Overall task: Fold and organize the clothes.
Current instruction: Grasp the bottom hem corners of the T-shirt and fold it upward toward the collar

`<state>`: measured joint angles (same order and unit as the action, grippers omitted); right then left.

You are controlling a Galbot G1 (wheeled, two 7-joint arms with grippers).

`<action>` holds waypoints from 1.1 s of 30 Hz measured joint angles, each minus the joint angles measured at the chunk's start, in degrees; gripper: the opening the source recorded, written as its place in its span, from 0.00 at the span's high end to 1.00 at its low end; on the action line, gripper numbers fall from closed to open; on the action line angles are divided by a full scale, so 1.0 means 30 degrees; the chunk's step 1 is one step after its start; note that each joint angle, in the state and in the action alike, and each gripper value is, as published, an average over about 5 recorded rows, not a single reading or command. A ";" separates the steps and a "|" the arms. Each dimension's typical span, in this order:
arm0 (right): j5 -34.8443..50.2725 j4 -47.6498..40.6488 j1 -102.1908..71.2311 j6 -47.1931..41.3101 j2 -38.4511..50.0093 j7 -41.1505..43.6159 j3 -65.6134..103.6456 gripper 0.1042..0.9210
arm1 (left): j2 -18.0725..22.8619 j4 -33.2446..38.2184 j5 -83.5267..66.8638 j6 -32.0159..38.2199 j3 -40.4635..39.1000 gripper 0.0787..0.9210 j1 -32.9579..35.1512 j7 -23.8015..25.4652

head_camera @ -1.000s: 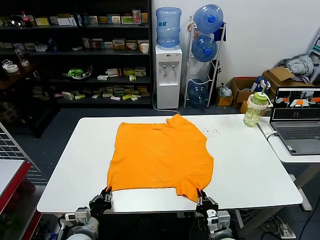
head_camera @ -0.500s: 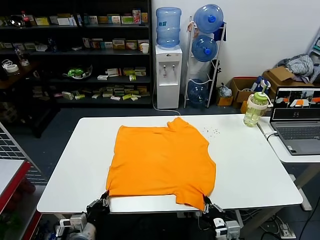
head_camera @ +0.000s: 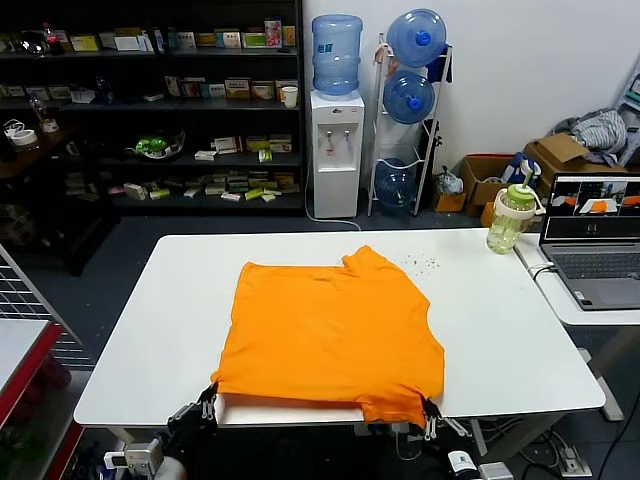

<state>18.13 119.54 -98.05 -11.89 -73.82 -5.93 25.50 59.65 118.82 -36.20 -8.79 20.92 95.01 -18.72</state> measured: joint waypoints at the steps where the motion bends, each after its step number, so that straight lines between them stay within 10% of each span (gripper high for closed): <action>1: 0.0212 -0.0079 0.0330 0.0003 0.0082 -0.0130 -0.0031 0.97 | -0.0056 0.0005 -0.0059 0.0100 0.0002 0.98 -0.0137 0.0058; 26: 0.3896 -0.5857 1.0468 -0.1276 0.0439 -0.2240 -0.2948 0.97 | -0.0333 -0.4634 -0.0448 0.1140 -0.2712 0.98 -0.7744 0.0599; 33: 0.3910 -0.6933 1.1722 -0.1622 0.0398 -0.2101 -0.3469 0.79 | -0.0226 -0.5768 -0.0407 0.0873 -0.3064 0.89 -0.8766 0.0533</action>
<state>29.86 98.74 -62.88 -16.75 -72.62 -12.24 15.09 58.97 101.52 -37.42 -6.18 11.73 68.71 -17.12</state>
